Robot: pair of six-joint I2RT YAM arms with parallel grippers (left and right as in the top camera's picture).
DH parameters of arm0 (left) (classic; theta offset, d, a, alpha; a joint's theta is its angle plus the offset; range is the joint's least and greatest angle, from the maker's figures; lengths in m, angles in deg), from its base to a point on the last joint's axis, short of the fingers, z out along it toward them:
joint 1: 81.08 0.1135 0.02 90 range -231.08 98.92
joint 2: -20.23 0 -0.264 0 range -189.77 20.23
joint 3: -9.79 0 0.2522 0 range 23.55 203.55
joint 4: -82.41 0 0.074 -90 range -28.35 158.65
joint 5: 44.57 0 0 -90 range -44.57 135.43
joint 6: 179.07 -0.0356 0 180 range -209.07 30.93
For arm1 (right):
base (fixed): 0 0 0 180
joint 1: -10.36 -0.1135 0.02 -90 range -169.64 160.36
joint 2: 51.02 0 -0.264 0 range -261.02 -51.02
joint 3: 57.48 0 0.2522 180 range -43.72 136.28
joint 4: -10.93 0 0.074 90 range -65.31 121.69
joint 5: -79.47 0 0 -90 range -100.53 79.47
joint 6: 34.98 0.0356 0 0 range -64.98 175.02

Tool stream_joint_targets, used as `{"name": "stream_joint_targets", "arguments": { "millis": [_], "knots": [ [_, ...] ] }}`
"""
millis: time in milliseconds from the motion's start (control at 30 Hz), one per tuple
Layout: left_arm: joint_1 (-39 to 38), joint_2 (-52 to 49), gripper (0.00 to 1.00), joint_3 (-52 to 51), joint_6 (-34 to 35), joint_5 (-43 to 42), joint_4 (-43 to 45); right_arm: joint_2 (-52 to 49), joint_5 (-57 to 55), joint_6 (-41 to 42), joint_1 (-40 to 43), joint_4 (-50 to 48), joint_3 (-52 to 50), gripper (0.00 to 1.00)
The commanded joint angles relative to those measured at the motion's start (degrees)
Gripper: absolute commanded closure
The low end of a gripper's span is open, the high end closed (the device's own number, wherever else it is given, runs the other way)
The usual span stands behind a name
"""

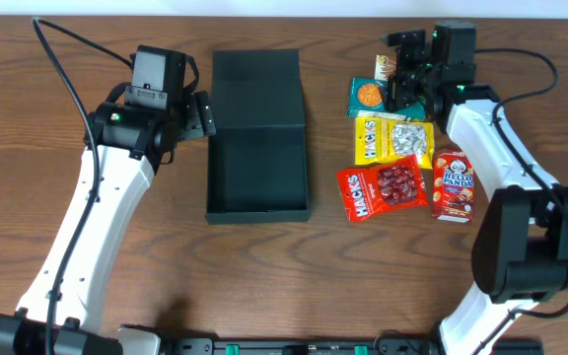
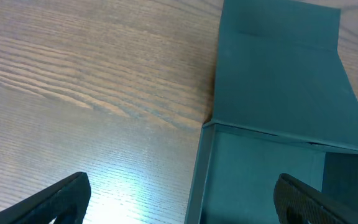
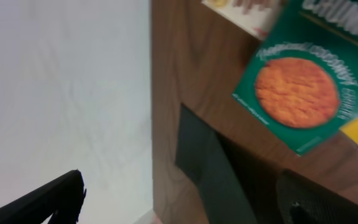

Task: Pack container

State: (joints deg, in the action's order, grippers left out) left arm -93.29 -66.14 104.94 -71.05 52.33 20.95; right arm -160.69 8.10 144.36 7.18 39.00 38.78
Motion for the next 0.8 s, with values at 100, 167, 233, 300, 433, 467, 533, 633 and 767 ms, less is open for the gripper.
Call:
{"name": "stream_joint_targets", "arguments": {
  "millis": [100, 167, 233, 300, 433, 467, 533, 633, 767],
  "knots": [
    [0.26, -0.46, 0.05, 0.22, 0.22, 1.25, -0.04, -0.11, -2.19, 2.40, 0.83, 4.52, 2.21, 0.03],
    [0.26, -0.46, 0.05, 0.22, 0.24, 1.25, -0.04, -0.24, -2.69, 2.56, 1.03, 6.29, 2.21, 0.04],
    [0.26, -0.46, 0.05, 0.22, 0.24, 1.22, -0.07, -0.74, -2.82, 2.34, 1.14, 7.37, 2.21, 0.05],
    [0.26, -0.46, 0.05, 0.22, 0.24, 1.22, -0.07, -1.33, -2.78, 2.34, 1.20, 7.82, 2.21, 0.05],
    [0.24, -0.46, 0.04, 0.22, 0.24, 1.20, -0.35, -2.95, -2.03, 2.45, 1.25, 7.89, 2.21, 0.05],
    [0.24, -0.46, 0.05, 0.22, 0.24, 1.20, -0.46, -3.54, -1.90, 2.60, 1.25, 7.89, 2.21, 0.05],
    [0.24, -0.46, 0.05, 0.22, 0.24, 1.20, -0.48, -4.59, -1.97, 2.60, 1.31, 7.96, 2.21, 0.06],
    [0.24, -0.46, 0.05, 0.22, 0.24, 1.20, -0.46, -5.73, -1.90, 2.54, 1.68, 6.97, 2.21, 0.06],
    [0.26, -0.46, 0.05, 0.22, 0.24, 1.22, -0.46, -7.02, -2.12, 2.23, 2.23, 6.49, 2.21, 0.07]
  ]
}}
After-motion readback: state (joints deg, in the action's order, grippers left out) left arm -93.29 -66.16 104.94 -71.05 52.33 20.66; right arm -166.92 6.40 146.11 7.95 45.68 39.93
